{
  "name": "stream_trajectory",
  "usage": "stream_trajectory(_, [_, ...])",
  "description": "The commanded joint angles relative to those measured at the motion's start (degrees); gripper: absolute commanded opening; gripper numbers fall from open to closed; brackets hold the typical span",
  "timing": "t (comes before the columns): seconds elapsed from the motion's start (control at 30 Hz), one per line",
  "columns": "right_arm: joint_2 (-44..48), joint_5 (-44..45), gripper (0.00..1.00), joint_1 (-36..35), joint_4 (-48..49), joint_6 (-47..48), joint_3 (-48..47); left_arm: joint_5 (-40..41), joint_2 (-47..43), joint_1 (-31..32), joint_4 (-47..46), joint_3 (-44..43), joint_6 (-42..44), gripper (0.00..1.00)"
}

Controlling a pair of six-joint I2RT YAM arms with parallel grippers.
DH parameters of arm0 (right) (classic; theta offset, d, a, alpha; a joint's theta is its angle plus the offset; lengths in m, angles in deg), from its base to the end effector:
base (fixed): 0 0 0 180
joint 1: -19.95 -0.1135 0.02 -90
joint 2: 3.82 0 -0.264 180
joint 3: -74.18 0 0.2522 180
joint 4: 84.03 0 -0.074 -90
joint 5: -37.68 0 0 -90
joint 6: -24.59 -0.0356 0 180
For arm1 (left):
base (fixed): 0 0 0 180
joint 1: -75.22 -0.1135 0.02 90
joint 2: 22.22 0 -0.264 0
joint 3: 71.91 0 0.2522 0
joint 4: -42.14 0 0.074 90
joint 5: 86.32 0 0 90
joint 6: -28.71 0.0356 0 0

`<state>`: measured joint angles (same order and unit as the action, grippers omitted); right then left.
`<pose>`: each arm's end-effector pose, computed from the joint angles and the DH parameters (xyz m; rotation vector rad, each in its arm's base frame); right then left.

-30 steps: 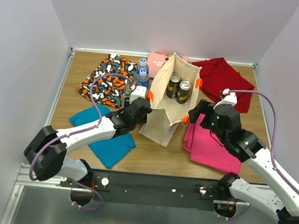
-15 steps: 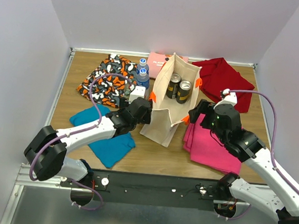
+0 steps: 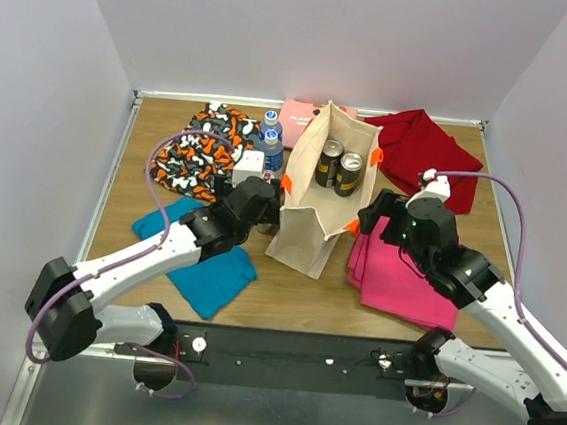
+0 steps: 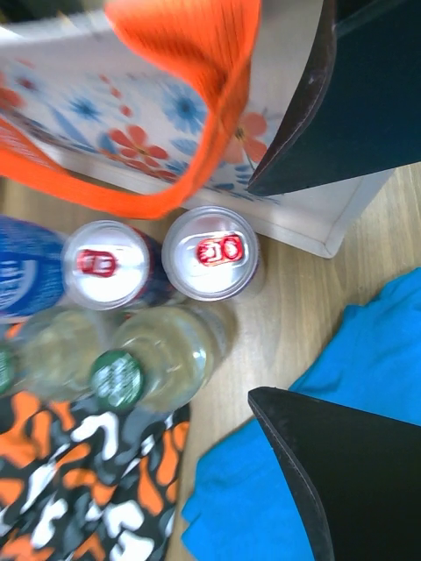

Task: Take the beverage out of the canvas bag
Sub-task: Place the drink at the center of the board, then take out the drink from the canvas bag.

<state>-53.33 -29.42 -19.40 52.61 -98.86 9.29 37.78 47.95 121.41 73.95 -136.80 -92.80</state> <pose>0.1527 0.1073 0.3311 0.1420 2.0350 0.3922 0.1972 -0.1768 0.2762 -0.0489 2.0967 -0.1520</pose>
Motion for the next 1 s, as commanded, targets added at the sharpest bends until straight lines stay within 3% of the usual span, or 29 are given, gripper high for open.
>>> stream_trajectory(0.0, [0.9,0.7,1.00,0.1,-1.3,-0.5,0.4,5.7,-4.7,0.0,2.2,-4.4,1.5,0.99])
stream_trajectory(0.27, [4.8,2.7,1.00,0.2,-3.0,-0.3,-1.7,3.2,-5.6,-0.1,3.1,-15.7,11.1,0.99])
stream_trajectory(0.4, [5.4,2.9,1.00,0.1,-4.3,-0.4,-2.7,-7.8,-1.0,-0.1,4.6,-25.1,17.1,0.99])
stream_trajectory(0.63, [8.1,4.7,1.00,0.1,-6.6,-0.9,-4.8,-19.8,12.6,-0.1,6.9,-40.4,21.6,0.99])
stream_trajectory(0.77, [11.5,7.2,1.00,0.1,-7.0,-1.0,-5.1,-23.9,23.8,-0.3,13.8,-54.5,21.1,0.99])
stream_trajectory(0.87, [12.1,8.5,1.00,0.1,-8.4,-1.3,-5.3,-27.8,32.6,-0.4,18.6,-63.0,20.1,0.89])
stream_trajectory(0.97, [11.9,8.8,1.00,0.1,-9.8,-1.6,-5.7,-30.0,37.6,-0.4,19.1,-66.0,18.3,0.84])
